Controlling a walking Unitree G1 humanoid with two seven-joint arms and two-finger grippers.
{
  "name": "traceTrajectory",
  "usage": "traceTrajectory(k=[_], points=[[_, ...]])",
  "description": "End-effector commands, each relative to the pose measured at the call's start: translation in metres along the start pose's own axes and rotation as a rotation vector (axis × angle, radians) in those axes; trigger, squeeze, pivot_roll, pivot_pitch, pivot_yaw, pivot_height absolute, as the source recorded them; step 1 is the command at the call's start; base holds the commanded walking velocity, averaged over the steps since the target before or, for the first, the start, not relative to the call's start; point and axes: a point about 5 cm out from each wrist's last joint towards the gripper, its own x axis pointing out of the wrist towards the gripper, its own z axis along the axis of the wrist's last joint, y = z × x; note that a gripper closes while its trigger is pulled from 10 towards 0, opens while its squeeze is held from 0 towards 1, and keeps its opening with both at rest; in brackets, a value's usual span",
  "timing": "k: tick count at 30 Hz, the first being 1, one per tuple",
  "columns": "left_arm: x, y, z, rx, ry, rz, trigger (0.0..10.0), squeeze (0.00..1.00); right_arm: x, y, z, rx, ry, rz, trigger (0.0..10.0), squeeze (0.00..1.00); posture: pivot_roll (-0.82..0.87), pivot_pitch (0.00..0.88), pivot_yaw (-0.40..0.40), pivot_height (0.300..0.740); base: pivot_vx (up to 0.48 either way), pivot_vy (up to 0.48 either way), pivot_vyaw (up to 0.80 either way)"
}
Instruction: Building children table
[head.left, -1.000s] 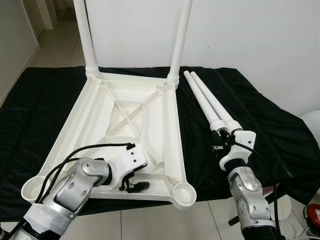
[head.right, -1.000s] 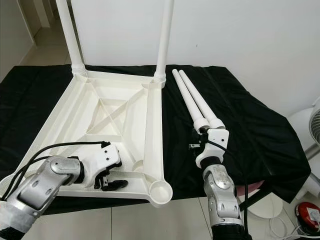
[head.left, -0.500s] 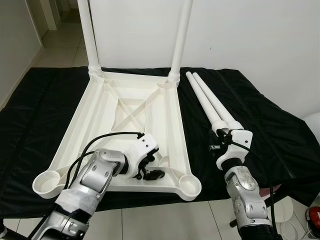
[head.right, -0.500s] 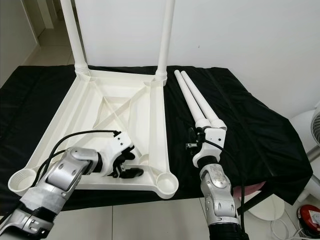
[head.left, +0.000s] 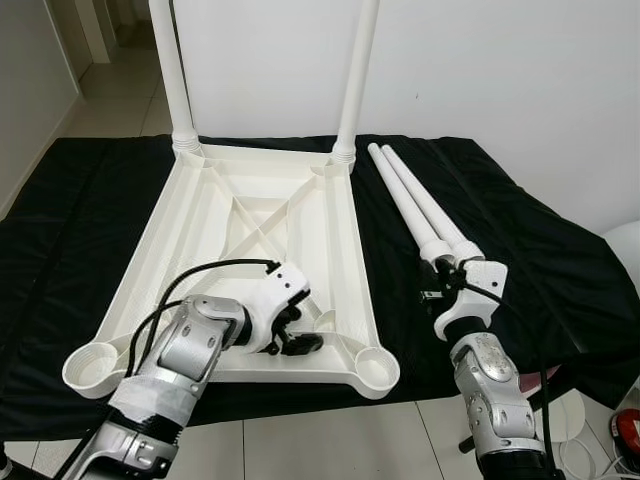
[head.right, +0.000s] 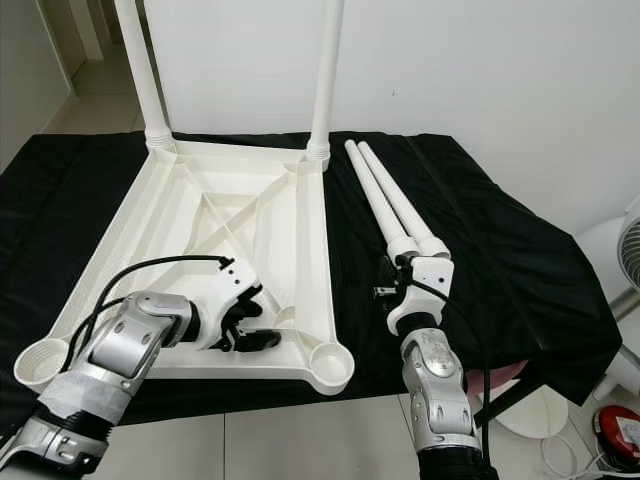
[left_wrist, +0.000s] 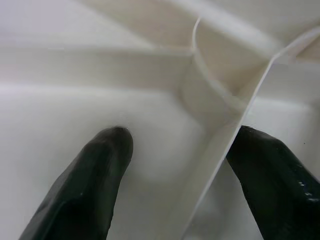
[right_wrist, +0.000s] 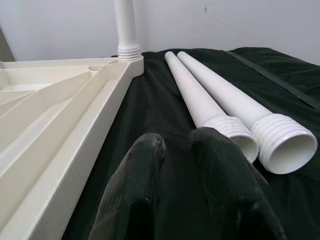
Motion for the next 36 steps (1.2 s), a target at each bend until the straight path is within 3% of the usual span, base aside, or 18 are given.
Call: traceTrajectory(k=[1, 8, 11, 13, 14, 15, 16, 30, 31, 32, 33, 36], points=[[-0.012, 0.019, -0.015, -0.01, 0.094, 0.387, 10.0, 0.0, -0.001, -0.003, 0.0, -0.001, 0.001, -0.009, 10.0, 0.0, -0.04, 0.0, -0.046, 0.74, 0.0, 0.0, 0.0], [-0.02, 0.021, -0.02, -0.031, 0.123, 0.422, 10.0, 0.0, 0.0, -0.003, 0.0, -0.002, 0.001, -0.007, 10.0, 0.0, -0.05, 0.0, -0.045, 0.74, 0.0, 0.0, 0.0], [-0.028, 0.018, -0.021, -0.098, 0.13, 0.491, 9.5, 0.0, 0.0, -0.002, -0.001, 0.0, 0.003, -0.007, 10.0, 0.0, -0.03, 0.0, -0.057, 0.74, 0.0, 0.0, 0.0], [-0.028, 0.018, -0.021, -0.098, 0.13, 0.491, 9.5, 0.0, 0.0, -0.002, -0.001, 0.0, 0.003, -0.007, 10.0, 0.0, -0.03, 0.0, -0.057, 0.74, 0.0, 0.0, 0.0], [-0.028, 0.018, -0.021, -0.105, 0.126, 0.499, 4.9, 0.0, 0.001, -0.001, -0.001, 0.001, 0.003, -0.003, 10.0, 0.0, -0.03, 0.0, -0.057, 0.74, 0.0, 0.0, 0.0], [-0.028, 0.018, -0.021, -0.105, 0.126, 0.499, 4.9, 0.0, 0.001, -0.001, -0.001, 0.001, 0.003, -0.003, 10.0, 0.0, -0.03, 0.0, -0.057, 0.74, 0.0, 0.0, 0.0], [-0.027, 0.018, -0.015, -0.1, 0.098, 0.515, 0.0, 0.0, 0.003, 0.001, -0.001, 0.002, 0.003, 0.007, 10.0, 0.0, -0.03, 0.0, -0.062, 0.74, 0.0, 0.0, 0.0], [-0.021, 0.015, 0.004, -0.067, 0.041, 0.521, 0.0, 0.0, 0.006, -0.001, 0.001, 0.004, -0.008, -0.003, 10.0, 0.0, -0.03, 0.0, -0.053, 0.74, 0.0, 0.0, 0.0], [-0.016, 0.011, 0.012, -0.041, -0.003, 0.49, 0.0, 0.0, 0.006, -0.001, 0.001, 0.003, -0.01, -0.006, 10.0, 0.0, -0.04, 0.0, -0.044, 0.74, 0.0, 0.0, 0.0], [-0.012, 0.009, 0.018, -0.023, -0.035, 0.468, 10.0, 0.0, 0.006, -0.001, 0.001, 0.003, -0.011, -0.008, 10.0, 0.0, -0.04, 0.0, -0.043, 0.74, 0.0, 0.0, 0.0], [-0.006, -0.001, 0.029, 0.037, -0.101, 0.391, 10.0, 0.0, 0.007, -0.001, 0.001, 0.003, -0.012, -0.009, 10.0, 0.0, -0.04, 0.0, -0.046, 0.74, 0.0, 0.0, 0.0], [0.0, -0.012, 0.04, 0.104, -0.169, 0.304, 10.0, 0.0, 0.007, -0.001, 0.001, 0.003, -0.013, -0.01, 10.0, 0.0, -0.04, 0.0, -0.046, 0.74, 0.0, 0.0, 0.0]])
